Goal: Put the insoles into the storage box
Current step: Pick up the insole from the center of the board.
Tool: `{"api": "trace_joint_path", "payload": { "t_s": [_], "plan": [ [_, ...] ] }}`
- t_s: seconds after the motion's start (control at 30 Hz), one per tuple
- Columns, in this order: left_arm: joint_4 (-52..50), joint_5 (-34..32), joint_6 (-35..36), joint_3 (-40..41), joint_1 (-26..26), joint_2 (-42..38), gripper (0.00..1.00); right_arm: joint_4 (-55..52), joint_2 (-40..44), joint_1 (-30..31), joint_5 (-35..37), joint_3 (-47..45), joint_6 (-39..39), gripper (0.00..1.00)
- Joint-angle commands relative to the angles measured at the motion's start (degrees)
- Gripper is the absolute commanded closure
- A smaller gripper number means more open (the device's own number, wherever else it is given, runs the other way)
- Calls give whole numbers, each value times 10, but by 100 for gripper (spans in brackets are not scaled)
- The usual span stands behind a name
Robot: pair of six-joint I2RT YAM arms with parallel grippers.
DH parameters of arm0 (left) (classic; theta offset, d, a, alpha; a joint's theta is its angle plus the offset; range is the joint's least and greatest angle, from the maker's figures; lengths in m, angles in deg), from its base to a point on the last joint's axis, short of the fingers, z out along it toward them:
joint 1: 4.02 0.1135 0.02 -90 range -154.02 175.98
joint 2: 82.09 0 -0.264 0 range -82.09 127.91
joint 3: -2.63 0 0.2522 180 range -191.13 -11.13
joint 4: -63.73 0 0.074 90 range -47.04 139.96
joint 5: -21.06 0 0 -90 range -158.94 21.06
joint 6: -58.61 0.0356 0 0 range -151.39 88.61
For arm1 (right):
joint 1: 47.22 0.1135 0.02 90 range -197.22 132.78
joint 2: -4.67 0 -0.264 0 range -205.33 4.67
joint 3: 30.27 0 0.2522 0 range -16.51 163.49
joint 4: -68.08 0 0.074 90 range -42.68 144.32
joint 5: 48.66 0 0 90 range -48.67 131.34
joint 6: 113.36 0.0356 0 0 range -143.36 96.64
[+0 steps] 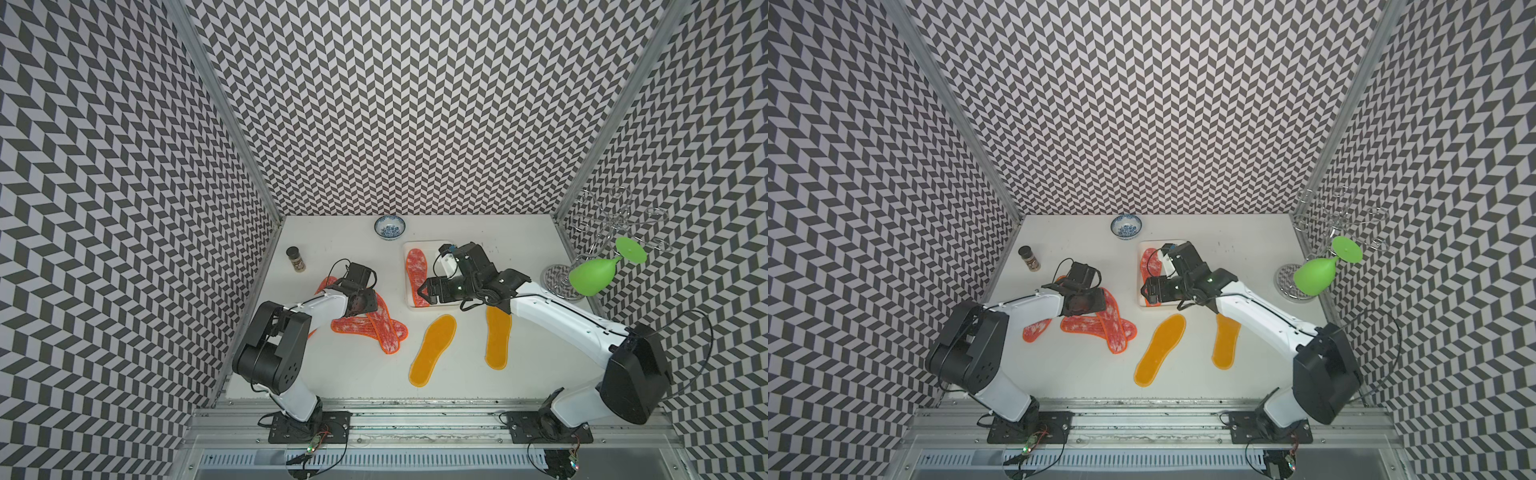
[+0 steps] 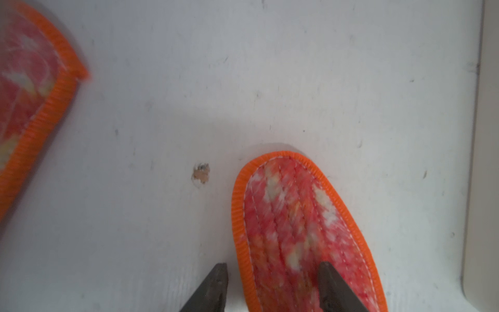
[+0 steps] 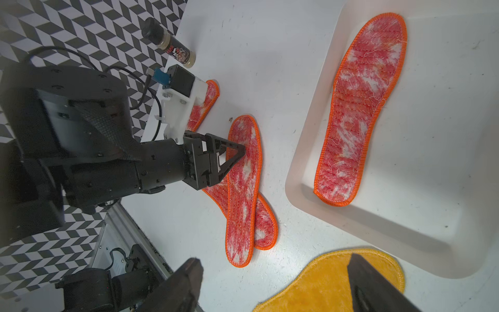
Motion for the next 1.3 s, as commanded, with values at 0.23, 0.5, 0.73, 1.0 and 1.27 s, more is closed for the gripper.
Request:
{"api": "trace_joint_path", "payload": {
  "t_s": [0.23,0.5,0.73,1.0,1.27],
  "plan": [
    [-17,-37,5,21,-25,38,55,30,-11,4,-15,0,5,14],
    [-11,-44,-12,51,-44,59,71,33,-11,3,-22,-5,7,14],
    [-13,-39,-11,51,-44,52,100,45,-12,3,-28,-14,16,14],
    [-55,-41,2,10,-42,-17,100,66,-10,2,-40,-22,32,14],
    [-97,-13,19,-48,-19,-101,100,119,-13,-2,-99,-30,58,16]
  ]
}}
